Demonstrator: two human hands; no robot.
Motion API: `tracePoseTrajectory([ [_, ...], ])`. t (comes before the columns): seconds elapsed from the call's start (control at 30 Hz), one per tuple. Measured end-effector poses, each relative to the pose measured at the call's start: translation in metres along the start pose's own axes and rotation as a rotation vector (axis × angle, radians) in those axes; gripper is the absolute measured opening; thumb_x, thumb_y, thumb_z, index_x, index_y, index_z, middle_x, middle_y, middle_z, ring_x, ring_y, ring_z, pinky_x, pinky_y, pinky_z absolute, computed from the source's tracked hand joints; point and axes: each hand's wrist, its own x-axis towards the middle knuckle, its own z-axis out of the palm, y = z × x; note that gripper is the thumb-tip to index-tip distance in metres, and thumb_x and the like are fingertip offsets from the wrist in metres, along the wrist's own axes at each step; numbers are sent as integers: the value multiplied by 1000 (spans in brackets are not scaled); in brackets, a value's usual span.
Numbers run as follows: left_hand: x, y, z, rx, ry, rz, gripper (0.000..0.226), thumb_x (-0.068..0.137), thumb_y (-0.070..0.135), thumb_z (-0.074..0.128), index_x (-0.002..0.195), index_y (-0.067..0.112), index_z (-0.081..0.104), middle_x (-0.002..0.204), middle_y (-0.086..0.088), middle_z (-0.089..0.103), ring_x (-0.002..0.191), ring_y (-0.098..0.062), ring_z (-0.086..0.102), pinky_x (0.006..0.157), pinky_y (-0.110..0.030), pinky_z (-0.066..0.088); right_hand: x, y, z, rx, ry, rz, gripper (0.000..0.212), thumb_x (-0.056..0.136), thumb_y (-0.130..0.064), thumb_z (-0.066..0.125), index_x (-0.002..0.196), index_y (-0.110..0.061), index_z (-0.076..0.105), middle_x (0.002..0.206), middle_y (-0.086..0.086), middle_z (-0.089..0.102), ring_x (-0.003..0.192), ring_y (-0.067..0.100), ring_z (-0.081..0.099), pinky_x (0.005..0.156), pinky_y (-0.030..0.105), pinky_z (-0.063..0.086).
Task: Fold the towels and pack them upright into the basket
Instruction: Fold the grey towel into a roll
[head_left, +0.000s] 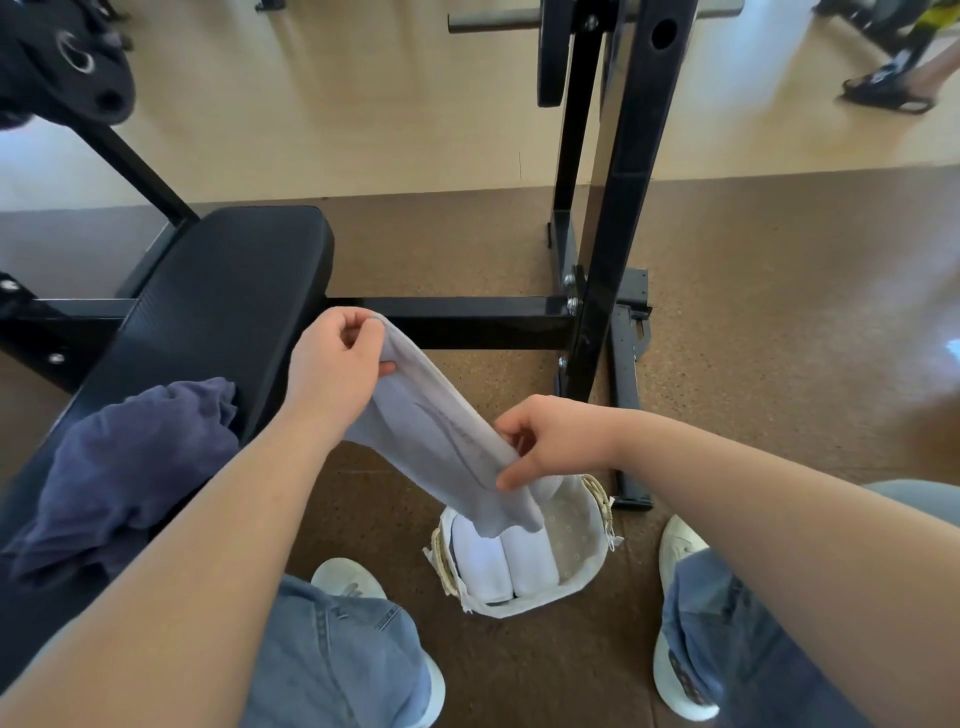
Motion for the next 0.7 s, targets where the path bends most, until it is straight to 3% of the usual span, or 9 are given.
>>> tracePoseTrajectory([
  [0.1, 0, 1, 0, 27, 11, 1, 10, 107, 24, 51, 113, 29, 56, 94, 20, 56, 86, -2, 59, 69, -15, 50, -2, 3, 4, -62, -13, 19, 26, 87, -31, 80, 97, -10, 68, 98, 8, 69, 91, 26, 65, 91, 47, 57],
  [0.3, 1, 0, 1, -40, -54, -10, 13, 106, 23, 53, 115, 29, 60, 103, 14, 61, 100, -10, 64, 78, -25, 60, -2, 7, 12, -95, -29, 69, 33, 86, -37, 77, 107, -13, 70, 112, 6, 69, 105, 25, 65, 97, 50, 55],
  [0.4, -4, 5, 2, -121, -152, 15, 13, 106, 19, 53, 112, 24, 63, 104, 6, 64, 99, -12, 67, 75, -24, 61, 0, 8, 15, -92, -10, 70, 29, 84, -32, 75, 104, -12, 69, 107, 9, 68, 98, 25, 65, 92, 50, 57],
  [0.5, -9, 10, 3, -169, -222, 53, 15, 106, 16, 51, 106, 23, 64, 101, 3, 64, 97, -13, 69, 72, -23, 60, 2, 13, 16, -75, 27, 97, 21, 84, -21, 72, 96, -5, 65, 87, 9, 63, 79, 21, 60, 84, 49, 57],
  [0.7, -9, 13, 0, -242, -245, 43, 16, 107, 16, 50, 108, 24, 64, 105, 2, 63, 106, -20, 67, 84, -36, 62, 8, 16, 18, -56, 70, 85, 25, 86, -28, 76, 106, -15, 69, 101, 3, 69, 96, 23, 67, 92, 48, 59],
])
